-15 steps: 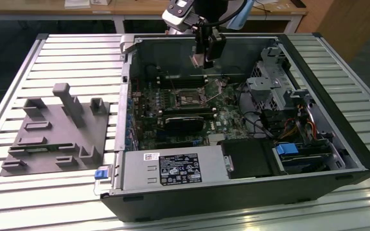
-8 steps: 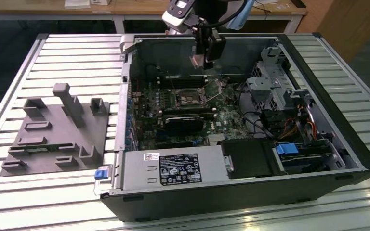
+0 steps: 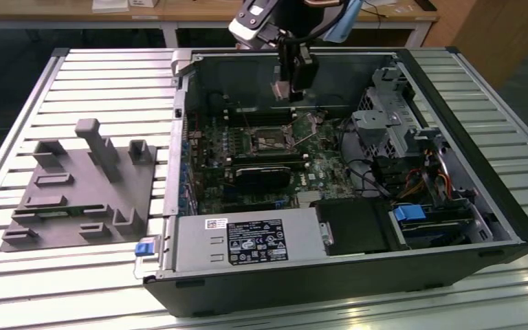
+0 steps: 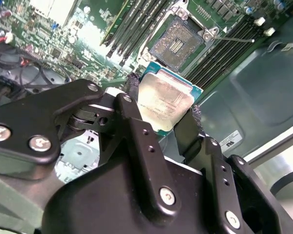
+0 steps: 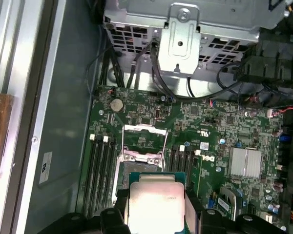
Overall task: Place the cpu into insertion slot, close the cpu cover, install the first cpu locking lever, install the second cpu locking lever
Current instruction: 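Place the cpu into insertion slot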
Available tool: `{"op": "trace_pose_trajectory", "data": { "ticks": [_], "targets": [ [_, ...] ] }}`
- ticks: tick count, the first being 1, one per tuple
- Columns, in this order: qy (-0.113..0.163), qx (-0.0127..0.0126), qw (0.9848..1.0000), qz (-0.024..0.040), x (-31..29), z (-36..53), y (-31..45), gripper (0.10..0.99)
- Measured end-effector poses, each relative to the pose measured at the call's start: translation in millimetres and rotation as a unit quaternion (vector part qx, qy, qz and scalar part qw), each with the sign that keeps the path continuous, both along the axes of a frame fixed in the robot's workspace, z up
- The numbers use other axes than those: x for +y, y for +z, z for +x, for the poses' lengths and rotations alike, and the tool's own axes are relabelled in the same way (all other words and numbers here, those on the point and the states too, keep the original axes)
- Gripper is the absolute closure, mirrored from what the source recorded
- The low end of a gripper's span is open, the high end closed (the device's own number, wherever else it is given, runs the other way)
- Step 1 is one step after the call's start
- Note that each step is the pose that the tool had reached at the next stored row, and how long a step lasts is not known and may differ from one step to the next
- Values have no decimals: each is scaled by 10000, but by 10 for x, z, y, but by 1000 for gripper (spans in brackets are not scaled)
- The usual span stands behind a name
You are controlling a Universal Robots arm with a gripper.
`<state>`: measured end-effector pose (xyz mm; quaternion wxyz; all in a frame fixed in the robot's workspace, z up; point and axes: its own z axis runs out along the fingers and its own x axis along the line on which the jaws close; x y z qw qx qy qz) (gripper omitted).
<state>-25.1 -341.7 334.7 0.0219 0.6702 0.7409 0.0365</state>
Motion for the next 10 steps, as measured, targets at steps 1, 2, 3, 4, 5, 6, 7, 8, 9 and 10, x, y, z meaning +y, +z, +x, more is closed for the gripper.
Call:
{"op": "trace_pose_trajectory", "data": {
  "ticks": [1, 2, 3, 4, 5, 6, 7, 8, 9, 10],
  "targets": [
    [-18, 0, 10000, 0, 0, -6, -6, 549],
    [-22, -1, 10000, 0, 0, -12, -11, 549],
    [-23, -1, 10000, 0, 0, -17, -17, 549],
    [-22, 0, 10000, 0, 0, -22, -23, 549],
    [-22, 0, 10000, 0, 0, -24, -28, 549],
    [-22, 0, 10000, -1, 0, -25, -31, 549],
    [-22, 0, 10000, -1, 0, -27, -36, 549],
    [-22, 0, 10000, -1, 0, -29, -40, 549],
    [-22, 0, 10000, -1, 0, -30, -44, 549],
    [-22, 0, 10000, -1, 0, -30, -48, 549]
  ]
}}
